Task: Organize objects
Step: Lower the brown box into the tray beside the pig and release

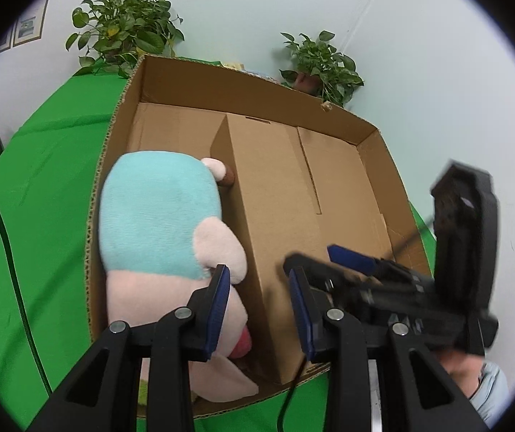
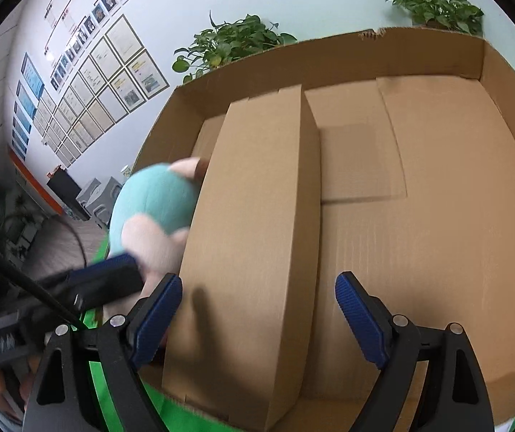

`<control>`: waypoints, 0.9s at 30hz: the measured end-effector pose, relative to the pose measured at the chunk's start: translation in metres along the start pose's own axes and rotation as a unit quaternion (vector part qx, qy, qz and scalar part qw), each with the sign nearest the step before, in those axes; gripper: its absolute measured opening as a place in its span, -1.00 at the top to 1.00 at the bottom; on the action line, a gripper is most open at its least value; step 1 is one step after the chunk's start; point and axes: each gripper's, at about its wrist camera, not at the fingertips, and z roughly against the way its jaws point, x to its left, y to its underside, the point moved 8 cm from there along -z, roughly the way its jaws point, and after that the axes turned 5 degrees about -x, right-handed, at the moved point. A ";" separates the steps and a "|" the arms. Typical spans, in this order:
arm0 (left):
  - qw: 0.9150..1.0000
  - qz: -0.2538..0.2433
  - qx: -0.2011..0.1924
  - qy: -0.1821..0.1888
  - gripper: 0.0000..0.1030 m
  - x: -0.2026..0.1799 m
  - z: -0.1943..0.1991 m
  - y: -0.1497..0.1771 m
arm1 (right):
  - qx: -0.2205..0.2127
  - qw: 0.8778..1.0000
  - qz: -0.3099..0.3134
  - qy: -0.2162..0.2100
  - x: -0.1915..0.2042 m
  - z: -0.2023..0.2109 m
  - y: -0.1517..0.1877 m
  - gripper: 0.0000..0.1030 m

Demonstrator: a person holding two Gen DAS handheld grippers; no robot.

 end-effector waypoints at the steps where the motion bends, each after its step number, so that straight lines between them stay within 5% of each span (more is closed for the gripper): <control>1: 1.000 0.000 -0.001 -0.001 0.36 0.000 0.000 0.000 | 0.004 1.000 -0.004 0.000 -0.001 -0.005 -0.005 -0.65; 9: 1.000 0.003 -0.008 0.000 0.36 0.008 0.010 0.000 | 0.015 0.999 -0.009 -0.033 0.006 -0.032 -0.020 -0.32; 18: 1.000 -0.014 -0.022 -0.014 0.36 0.002 0.017 -0.003 | 0.017 1.000 0.020 -0.016 0.005 -0.031 -0.022 -0.38; 22: 0.997 -0.040 -0.051 -0.046 -0.06 -0.003 0.030 -0.006 | -0.018 0.997 0.064 0.048 0.012 -0.008 -0.021 -0.99; 25: 0.991 -0.055 -0.088 -0.084 -0.48 -0.006 0.047 -0.010 | -0.049 0.988 0.112 0.090 0.021 0.021 -0.011 -0.99; 27: 0.987 -0.059 -0.119 -0.092 -0.52 -0.013 0.061 -0.010 | -0.063 0.982 0.132 0.116 0.024 0.041 -0.001 -0.99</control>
